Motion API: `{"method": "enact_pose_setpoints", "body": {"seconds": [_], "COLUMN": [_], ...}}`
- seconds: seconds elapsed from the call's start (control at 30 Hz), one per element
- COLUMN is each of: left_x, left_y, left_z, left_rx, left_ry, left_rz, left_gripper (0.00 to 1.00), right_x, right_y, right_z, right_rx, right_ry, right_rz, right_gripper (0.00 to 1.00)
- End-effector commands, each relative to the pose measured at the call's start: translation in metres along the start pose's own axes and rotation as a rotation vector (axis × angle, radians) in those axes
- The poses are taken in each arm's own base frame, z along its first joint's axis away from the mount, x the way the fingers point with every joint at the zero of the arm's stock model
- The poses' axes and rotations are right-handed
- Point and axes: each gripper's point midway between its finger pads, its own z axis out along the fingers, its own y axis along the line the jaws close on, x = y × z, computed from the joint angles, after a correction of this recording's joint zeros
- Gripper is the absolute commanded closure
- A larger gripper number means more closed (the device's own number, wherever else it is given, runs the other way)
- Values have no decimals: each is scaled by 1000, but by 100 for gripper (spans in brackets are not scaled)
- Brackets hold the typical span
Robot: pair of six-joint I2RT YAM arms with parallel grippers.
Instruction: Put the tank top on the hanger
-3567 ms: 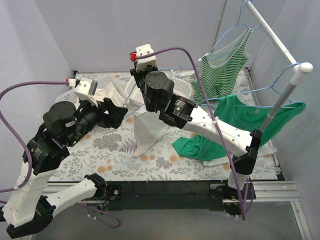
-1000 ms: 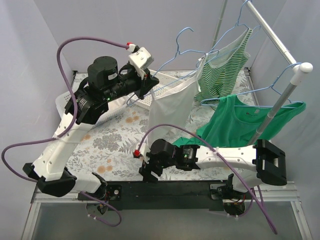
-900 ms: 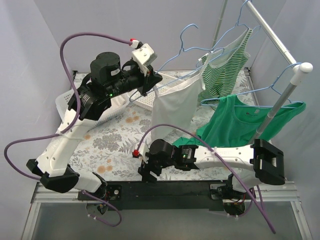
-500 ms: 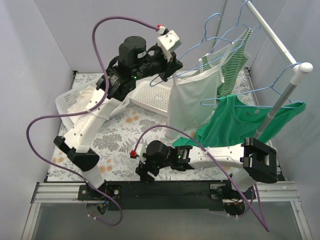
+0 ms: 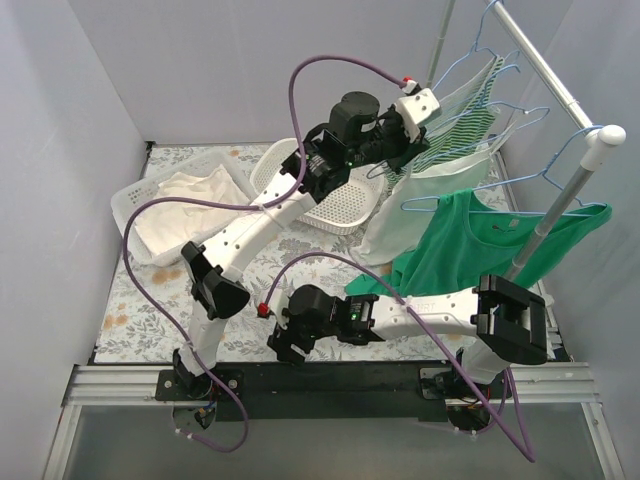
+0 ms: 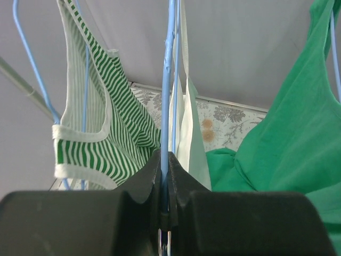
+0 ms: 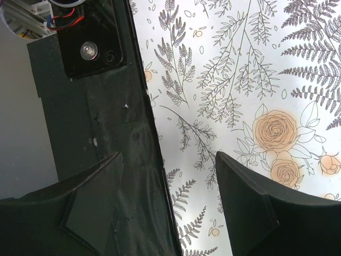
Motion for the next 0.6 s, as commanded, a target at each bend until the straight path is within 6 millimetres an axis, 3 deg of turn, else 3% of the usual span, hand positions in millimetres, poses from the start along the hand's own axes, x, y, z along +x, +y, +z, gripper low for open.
{"method": "enact_pose_setpoints", "body": {"seconds": [0.0, 0.33, 0.57], "left_x": [-63, -74, -67], "left_y": [-1, -14, -31], "left_z": [-4, 17, 37], "left_rx": [-51, -61, -36], "left_ry": [-183, -266, -274], "left_rz": [51, 20, 9], "left_gripper": [100, 100, 100], "right_x": [-9, -5, -5], "right_y": [1, 10, 12], "right_z": [6, 15, 16], "right_rx": [15, 24, 45], "right_ry": [-39, -22, -25], "right_rz": [1, -13, -17], "right_gripper": [22, 23, 23]}}
